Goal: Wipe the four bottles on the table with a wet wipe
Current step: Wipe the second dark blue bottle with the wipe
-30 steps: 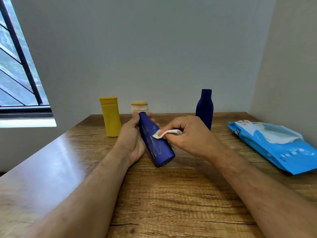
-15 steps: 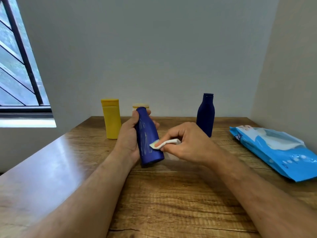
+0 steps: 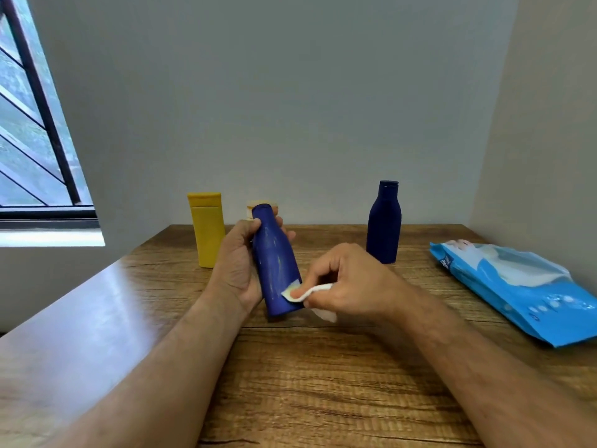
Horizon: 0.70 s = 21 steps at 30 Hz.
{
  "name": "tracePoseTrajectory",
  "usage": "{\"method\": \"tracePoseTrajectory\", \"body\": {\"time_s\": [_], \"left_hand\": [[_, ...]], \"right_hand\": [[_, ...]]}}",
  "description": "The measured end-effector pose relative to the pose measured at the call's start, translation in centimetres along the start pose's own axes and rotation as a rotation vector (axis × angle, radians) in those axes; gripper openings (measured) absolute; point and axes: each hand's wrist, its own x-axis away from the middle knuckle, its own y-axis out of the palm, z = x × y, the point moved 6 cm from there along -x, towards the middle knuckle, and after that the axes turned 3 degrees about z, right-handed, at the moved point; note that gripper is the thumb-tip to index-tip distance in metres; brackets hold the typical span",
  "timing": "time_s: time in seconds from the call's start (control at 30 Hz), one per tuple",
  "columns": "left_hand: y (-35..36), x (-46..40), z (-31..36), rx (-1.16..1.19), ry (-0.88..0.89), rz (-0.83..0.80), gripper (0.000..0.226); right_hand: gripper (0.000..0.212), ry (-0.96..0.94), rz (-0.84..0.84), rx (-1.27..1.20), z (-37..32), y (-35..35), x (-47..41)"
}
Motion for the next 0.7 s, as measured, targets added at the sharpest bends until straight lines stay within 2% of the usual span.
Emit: {"method": "tracePoseTrajectory", "body": {"time_s": [0.07, 0.17, 0.23, 0.3, 0.37, 0.4, 0.47, 0.53, 0.6, 0.7], "left_hand": [[0.1, 0.2, -0.3, -0.005, -0.021, -0.007, 0.030], [0.9, 0.9, -1.3, -0.038, -0.112, -0.070, 0.031], [1.2, 1.3, -1.9, -0.083, -0.156, -0.109, 0.041], [1.2, 1.3, -2.3, -0.114, -0.176, -0.129, 0.055], [1.2, 1.2, -2.4, -0.110, -0.174, -0.127, 0.059], [1.2, 1.0, -2.3, -0.099, -0.169, -0.121, 0.054], [1.1, 0.8, -1.9, -0.074, -0.152, -0.095, 0.038], [0.8, 0.6, -1.6, -0.064, -0.134, -0.041, 0.031], [0.7, 0.6, -1.5, -0.081, -0.138, -0.012, 0.035], [1.1, 1.0, -2.1, -0.089, -0.186, -0.066, 0.056]], "right_hand": [[0.005, -0.055, 0.052, -0.010, -0.5, -0.3, 0.0], [0.007, -0.117, 0.295, -0.051, -0.6, -1.7, -0.1], [0.011, -0.110, 0.434, -0.081, -0.2, -2.6, -0.1], [0.012, -0.102, 0.486, -0.130, -0.1, -3.1, -0.1], [0.011, -0.088, 0.437, -0.168, -0.2, -3.0, 0.0], [0.009, -0.072, 0.369, -0.154, -0.2, -2.6, 0.0], [0.006, -0.017, 0.173, -0.056, 0.1, -1.2, -0.2], [0.006, 0.027, 0.008, 0.033, 0.3, 0.2, -0.1], [0.009, 0.001, -0.007, 0.057, 0.2, 0.5, -0.1], [0.010, -0.078, 0.144, 0.035, -0.4, -0.5, -0.3]]}}
